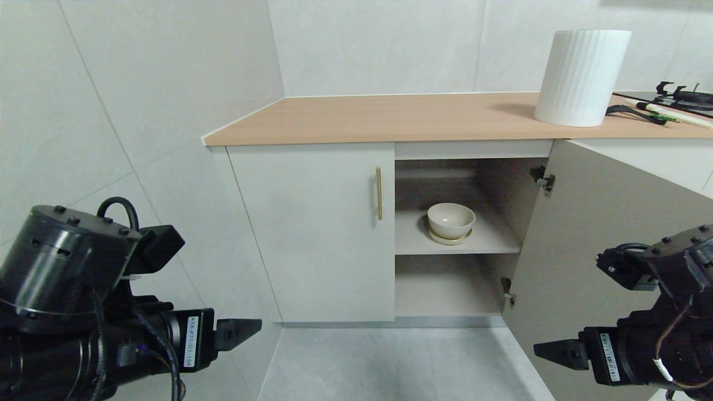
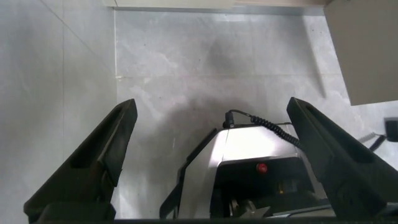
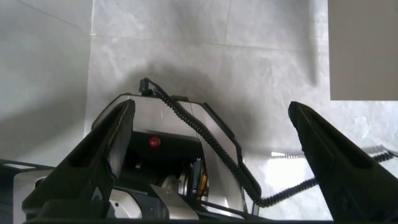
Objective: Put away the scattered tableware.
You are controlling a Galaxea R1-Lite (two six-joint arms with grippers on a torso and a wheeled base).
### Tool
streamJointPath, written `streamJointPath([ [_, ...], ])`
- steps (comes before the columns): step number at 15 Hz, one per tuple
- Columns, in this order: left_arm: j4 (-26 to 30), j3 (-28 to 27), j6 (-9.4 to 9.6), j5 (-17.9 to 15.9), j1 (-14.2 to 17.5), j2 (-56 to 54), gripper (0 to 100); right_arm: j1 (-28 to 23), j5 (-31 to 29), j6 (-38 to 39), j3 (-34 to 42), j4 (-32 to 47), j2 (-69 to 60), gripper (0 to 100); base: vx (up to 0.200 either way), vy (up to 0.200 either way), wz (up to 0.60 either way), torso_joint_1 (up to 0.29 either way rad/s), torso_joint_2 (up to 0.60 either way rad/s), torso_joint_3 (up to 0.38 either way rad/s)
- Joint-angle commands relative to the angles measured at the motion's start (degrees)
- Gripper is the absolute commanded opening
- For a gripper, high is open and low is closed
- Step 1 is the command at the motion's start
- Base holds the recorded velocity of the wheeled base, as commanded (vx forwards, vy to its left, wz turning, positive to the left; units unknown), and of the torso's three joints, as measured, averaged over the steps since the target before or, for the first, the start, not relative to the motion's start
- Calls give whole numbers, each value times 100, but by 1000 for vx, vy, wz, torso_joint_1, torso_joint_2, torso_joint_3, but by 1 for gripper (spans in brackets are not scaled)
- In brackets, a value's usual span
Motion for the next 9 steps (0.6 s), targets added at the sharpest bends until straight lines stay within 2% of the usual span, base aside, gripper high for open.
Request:
streamJointPath([
  [1,-4,37,47,52,-1,16,100,10,-1,-73,43,21,-64,100,0,0,0,0,0,0],
  [2,-4,46,100,113,-1,33,100,10,-1,-258,105,83,-117,100,0,0,0,0,0,0],
  [6,-4,72,126,192,-1,59,100,10,104,-952,131,1015,-434,100,0,-200,0,-1,5,2],
  [9,-4,72,135,192,-1,59,100,10,78,-1023,140,1146,-513,100,0,-200,0,6,2,1],
])
